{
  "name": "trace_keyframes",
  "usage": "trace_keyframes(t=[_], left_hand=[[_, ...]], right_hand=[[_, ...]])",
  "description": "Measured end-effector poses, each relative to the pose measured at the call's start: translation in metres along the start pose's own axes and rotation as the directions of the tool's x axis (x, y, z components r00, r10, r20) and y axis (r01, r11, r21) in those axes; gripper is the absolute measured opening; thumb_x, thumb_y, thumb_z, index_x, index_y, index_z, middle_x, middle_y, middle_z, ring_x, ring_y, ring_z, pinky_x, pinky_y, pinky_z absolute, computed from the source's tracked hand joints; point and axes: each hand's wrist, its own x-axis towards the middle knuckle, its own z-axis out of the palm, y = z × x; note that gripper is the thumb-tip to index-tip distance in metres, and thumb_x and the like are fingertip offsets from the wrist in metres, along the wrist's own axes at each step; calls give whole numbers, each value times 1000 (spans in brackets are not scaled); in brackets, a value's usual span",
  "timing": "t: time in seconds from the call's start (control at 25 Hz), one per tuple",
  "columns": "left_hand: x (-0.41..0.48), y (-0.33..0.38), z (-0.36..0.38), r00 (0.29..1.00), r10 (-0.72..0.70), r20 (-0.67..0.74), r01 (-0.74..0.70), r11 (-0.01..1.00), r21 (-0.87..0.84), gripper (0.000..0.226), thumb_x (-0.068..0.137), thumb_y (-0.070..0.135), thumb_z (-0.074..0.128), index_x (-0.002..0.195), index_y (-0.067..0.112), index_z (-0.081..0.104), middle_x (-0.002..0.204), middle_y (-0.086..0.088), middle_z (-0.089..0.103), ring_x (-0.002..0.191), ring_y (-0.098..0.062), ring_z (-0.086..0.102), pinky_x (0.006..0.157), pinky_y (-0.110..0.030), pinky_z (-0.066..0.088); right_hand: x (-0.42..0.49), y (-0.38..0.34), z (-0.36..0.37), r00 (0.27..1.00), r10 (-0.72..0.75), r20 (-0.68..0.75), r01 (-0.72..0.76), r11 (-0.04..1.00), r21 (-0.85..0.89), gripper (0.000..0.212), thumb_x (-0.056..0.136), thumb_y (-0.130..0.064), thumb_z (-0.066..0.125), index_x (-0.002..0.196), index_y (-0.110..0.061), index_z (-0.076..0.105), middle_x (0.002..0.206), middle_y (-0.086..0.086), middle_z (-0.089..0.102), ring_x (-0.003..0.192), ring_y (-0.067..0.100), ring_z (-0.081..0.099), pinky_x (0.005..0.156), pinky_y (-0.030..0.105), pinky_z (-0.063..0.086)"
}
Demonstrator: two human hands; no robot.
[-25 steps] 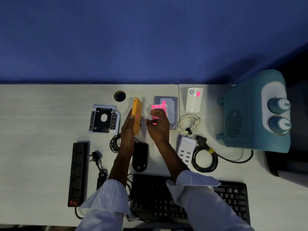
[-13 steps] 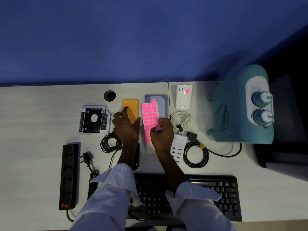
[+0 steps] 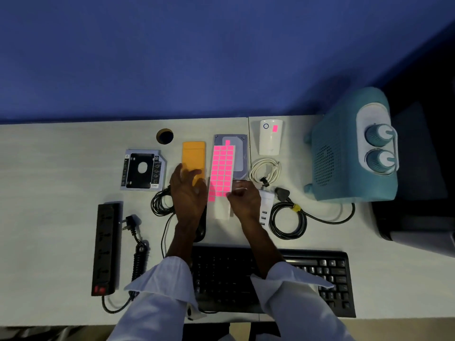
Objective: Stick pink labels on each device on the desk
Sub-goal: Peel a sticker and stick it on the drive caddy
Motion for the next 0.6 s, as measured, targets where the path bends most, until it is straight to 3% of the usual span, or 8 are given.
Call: trace_keyframes(t=[0.08, 0.2, 0.28, 0.36, 0.44, 0.52, 0.6], left_hand=[[-13, 8, -8, 1000, -19, 17, 20, 994, -109, 20, 91, 22, 66, 110, 16, 69, 115, -5, 66, 108, -17, 63, 95, -35, 50], [-33, 24, -15, 946, -187, 266, 260, 927, -271, 19, 93, 18, 66, 112, 21, 67, 90, 8, 72, 81, 7, 66, 74, -16, 53], [-39, 23, -14, 918, -227, 324, 340, 873, -350, 21, 90, 7, 67, 107, 18, 69, 87, 2, 74, 76, 5, 66, 72, -14, 50], [-39, 20, -16, 907, -250, 340, 387, 813, -434, 19, 86, 0, 70, 104, 7, 72, 90, -5, 76, 81, -5, 70, 77, -21, 53], [-40, 18, -19, 900, -257, 351, 411, 767, -493, 20, 85, 0, 72, 105, 1, 72, 95, -11, 76, 86, -15, 72, 80, -25, 55], [-40, 20, -23, 904, -250, 346, 408, 748, -524, 21, 83, -1, 73, 104, -3, 71, 95, -15, 76, 82, -16, 71, 78, -23, 55], [-39, 21, -24, 913, -229, 339, 389, 744, -544, 20, 83, -2, 73, 102, -4, 71, 93, -16, 75, 78, -11, 70, 75, -19, 54]], right_hand=[[0, 1, -4, 999, -30, 11, 29, 991, 134, 25, 72, -6, 78, 92, -17, 67, 88, -4, 73, 86, 12, 70, 89, 39, 56], [-2, 0, -9, 999, -38, -15, 41, 970, 239, 30, 72, 2, 77, 99, -5, 66, 95, 1, 70, 86, 10, 66, 92, 38, 55], [-1, 0, -9, 998, -43, -46, 53, 965, 256, 32, 72, 0, 76, 100, -9, 64, 99, 2, 69, 91, 15, 66, 92, 40, 55], [-5, 0, -10, 992, -90, -93, 107, 975, 193, 33, 72, -7, 75, 99, -17, 60, 98, -2, 69, 91, 15, 67, 87, 40, 57], [-16, -2, -14, 960, -250, -123, 251, 968, -10, 31, 74, -14, 74, 99, -22, 57, 101, -5, 66, 94, 11, 64, 80, 24, 53], [-26, -4, -16, 894, -446, -47, 435, 887, -152, 26, 76, -12, 71, 98, -23, 61, 110, -5, 59, 101, 8, 60, 76, 11, 43], [-34, -4, -15, 851, -521, 68, 524, 834, -172, 22, 76, -13, 70, 94, -25, 66, 116, -6, 56, 105, 7, 59, 76, 17, 46]])
